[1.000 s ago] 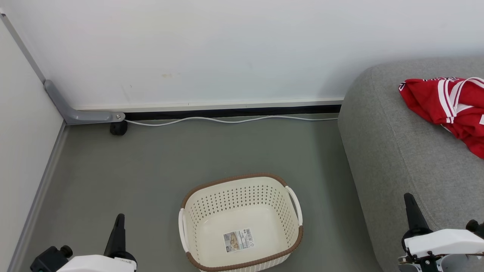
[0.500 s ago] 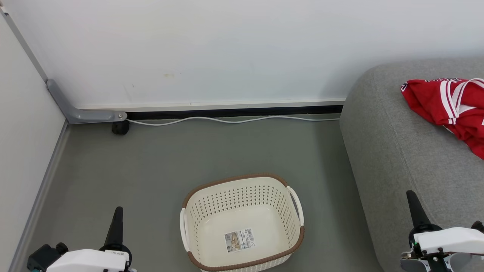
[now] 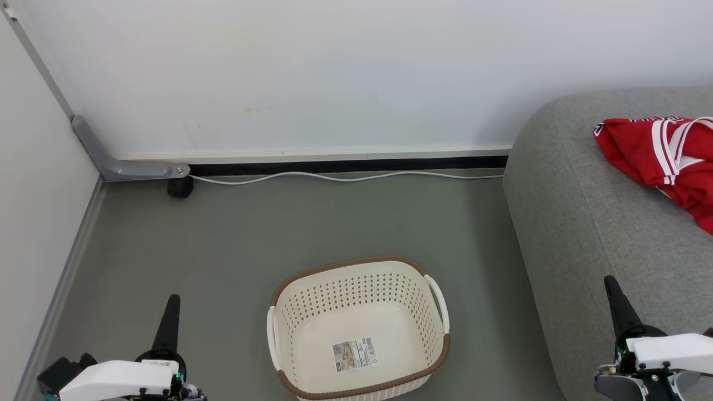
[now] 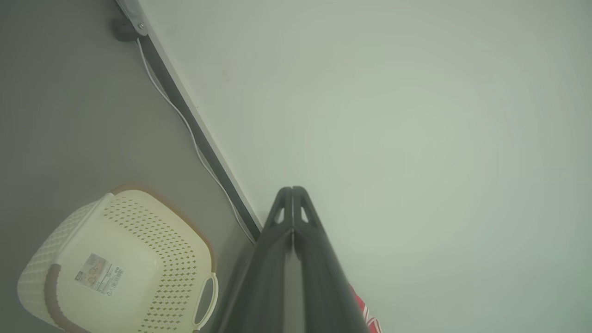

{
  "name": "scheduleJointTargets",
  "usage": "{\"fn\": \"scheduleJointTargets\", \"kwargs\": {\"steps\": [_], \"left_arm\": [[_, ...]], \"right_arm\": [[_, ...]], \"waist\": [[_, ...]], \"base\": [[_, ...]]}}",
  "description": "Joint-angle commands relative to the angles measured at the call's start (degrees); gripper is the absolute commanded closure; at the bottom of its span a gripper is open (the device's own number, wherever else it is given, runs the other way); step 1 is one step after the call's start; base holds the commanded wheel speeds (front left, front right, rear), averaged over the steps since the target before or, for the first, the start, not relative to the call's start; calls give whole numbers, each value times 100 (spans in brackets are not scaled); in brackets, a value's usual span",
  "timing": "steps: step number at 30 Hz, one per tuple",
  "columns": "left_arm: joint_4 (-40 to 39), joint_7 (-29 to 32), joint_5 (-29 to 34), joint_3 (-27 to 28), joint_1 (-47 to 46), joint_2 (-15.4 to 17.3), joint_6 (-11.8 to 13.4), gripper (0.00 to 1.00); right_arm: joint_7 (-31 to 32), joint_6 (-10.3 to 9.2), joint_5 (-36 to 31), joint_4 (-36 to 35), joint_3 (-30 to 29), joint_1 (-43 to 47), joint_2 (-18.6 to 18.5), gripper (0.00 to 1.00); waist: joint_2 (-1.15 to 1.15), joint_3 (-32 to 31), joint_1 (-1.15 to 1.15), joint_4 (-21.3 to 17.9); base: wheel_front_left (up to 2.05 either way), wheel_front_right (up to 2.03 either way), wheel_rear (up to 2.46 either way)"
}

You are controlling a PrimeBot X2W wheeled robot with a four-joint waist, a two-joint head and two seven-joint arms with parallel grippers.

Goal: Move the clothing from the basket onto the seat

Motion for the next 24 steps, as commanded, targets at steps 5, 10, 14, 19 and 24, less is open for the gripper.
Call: {"fn": "scheduleJointTargets", "kwargs": {"steps": [5, 10, 14, 19, 24], "left_arm": [[-210, 99, -435, 188, -347, 110, -69, 100], [-234, 182, -772, 210, -383, 115, -83, 100], [-253, 250, -1042, 227, -411, 118, -94, 100], [-276, 334, -1381, 249, -446, 123, -108, 100], [-294, 394, -1622, 265, -472, 126, -118, 100]], "right_arm": [[142, 23, 424, -243, 26, -106, -53, 100], [226, 24, 748, -290, -17, -102, -51, 100], [293, 24, 1009, -328, -51, -98, -49, 100], [378, 25, 1335, -376, -93, -94, -46, 100], [438, 25, 1567, -410, -124, -91, -44, 100]], "waist": [[0, -1, 0, 13], [0, -2, 0, 26], [0, -2, 0, 37], [0, -3, 0, 50], [0, -4, 0, 60]], "base": [[0, 0, 0], [0, 0, 0], [0, 0, 0], [0, 0, 0], [0, 0, 0]]}}
